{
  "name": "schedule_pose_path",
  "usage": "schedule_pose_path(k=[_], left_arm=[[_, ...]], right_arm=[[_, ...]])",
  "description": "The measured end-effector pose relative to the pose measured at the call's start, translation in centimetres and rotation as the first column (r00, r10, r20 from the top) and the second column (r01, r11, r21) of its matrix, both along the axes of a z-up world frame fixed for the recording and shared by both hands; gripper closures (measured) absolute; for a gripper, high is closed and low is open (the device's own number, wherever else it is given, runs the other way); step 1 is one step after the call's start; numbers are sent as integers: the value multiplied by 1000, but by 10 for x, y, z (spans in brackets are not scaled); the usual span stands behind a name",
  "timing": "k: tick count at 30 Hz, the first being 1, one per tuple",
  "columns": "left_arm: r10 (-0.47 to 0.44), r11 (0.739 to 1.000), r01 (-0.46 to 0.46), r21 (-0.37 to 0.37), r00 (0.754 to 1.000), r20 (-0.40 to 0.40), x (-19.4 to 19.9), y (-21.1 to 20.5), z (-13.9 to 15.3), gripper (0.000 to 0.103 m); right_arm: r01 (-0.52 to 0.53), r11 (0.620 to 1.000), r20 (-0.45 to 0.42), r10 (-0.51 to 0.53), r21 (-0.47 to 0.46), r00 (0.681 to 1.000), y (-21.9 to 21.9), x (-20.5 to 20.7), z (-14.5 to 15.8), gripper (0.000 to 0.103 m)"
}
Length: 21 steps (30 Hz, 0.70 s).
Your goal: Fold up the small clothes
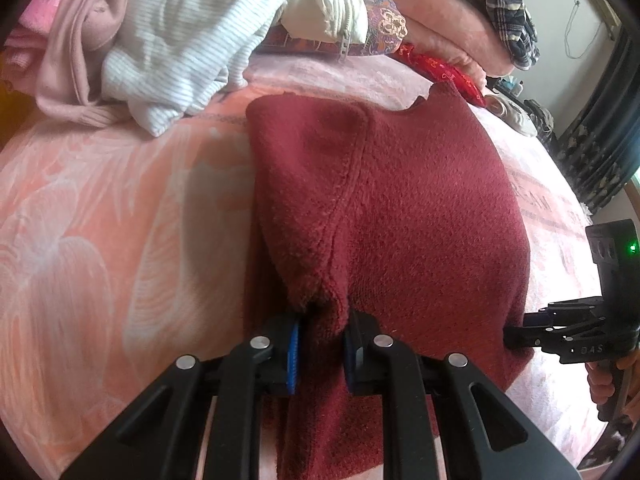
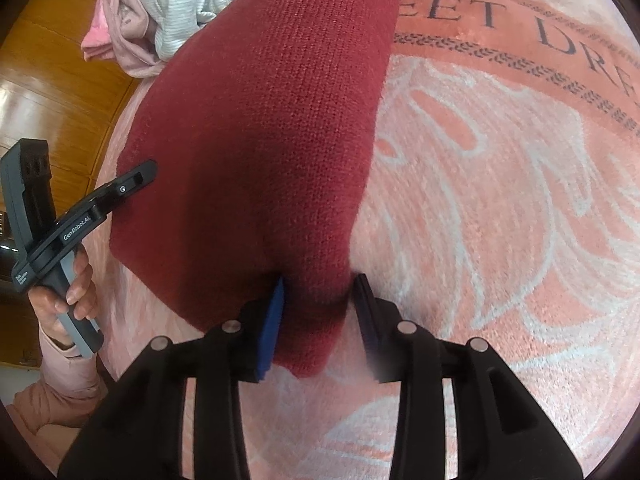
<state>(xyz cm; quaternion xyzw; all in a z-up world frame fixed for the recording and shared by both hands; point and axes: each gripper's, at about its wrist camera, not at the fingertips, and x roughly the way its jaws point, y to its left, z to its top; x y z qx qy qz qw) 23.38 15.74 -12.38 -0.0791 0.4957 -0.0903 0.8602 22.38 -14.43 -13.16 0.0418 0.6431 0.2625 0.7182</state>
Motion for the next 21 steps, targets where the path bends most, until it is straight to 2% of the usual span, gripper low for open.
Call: schedule_pose_path(k=[3,5,6,7,8,9,10,13,15,17,21], left_arm=[[1,1000,-1,6,1000,2,0,-1,1,85],[-1,1000,1,1,1000,1,-1,-1,4,78],[-5,1000,5,-1,1000,-2,-1,-1,6,66],[-11,1000,11,2,1000,-12,-1,-1,9,49],[-17,1000,17,-4,1000,-11,-1,0,11,42],[-24,1000,24,-13,1000,-5,-1,1,15,29],[-22,1000,22,-16,1000,6,0,4,20,22],[-18,999,18,-48,1000,14,11,13,32,16],[-18,997,18,-75,1000,1,23,18,34,15],[-14,996,12,-87,1000,-21,38,23,32,15],[-23,987,8,-161,996,-89,56,30,15,16]], right_arm=[[9,1000,-21,-9,14,1000,-2,2,3,67],[7,1000,-21,-6,16,1000,-3,3,8,63],[-3,1000,-6,3,11,1000,-3,4,15,59],[-10,1000,8,10,14,1000,-3,5,23,58],[-8,1000,17,8,24,1000,-4,6,30,53],[4,999,25,-5,46,1000,-7,10,38,47],[25,997,35,-28,74,999,-10,15,48,45],[56,993,83,-64,100,994,-16,31,69,36],[70,991,79,-80,118,994,-16,42,72,33],[90,988,61,-98,122,993,-16,52,65,33],[110,988,31,-114,112,993,-9,67,46,33]])
